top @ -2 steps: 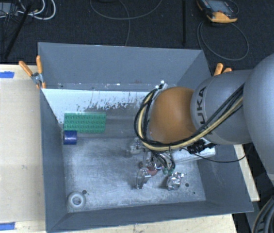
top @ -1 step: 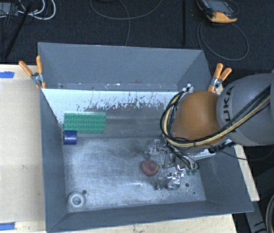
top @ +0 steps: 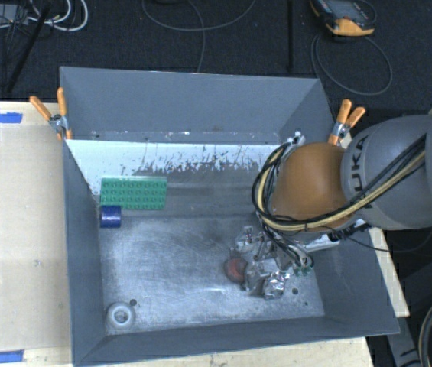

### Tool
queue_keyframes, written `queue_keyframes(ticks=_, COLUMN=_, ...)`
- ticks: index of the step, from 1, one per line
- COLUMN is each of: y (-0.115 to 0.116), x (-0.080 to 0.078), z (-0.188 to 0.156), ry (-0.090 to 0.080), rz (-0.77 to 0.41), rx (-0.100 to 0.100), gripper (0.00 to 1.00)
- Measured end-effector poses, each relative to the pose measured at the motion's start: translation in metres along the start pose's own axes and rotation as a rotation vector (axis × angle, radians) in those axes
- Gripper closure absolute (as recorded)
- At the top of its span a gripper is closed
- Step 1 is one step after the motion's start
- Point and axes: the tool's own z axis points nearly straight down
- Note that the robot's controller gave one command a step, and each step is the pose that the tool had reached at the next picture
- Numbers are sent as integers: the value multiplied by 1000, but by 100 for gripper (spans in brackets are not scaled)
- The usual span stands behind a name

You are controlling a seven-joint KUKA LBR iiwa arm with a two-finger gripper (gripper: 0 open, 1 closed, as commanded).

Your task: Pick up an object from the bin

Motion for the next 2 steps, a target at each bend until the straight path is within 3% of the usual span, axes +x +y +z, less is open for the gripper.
queue_keyframes(ticks=1, y=-19, x=31, z=-98, ry=-3, rz=-190, rx=3, gripper=100)
queue_keyframes(ticks=2, y=-90, x=72, z=-202, ry=-2, rz=-398, rx=5, gripper=100)
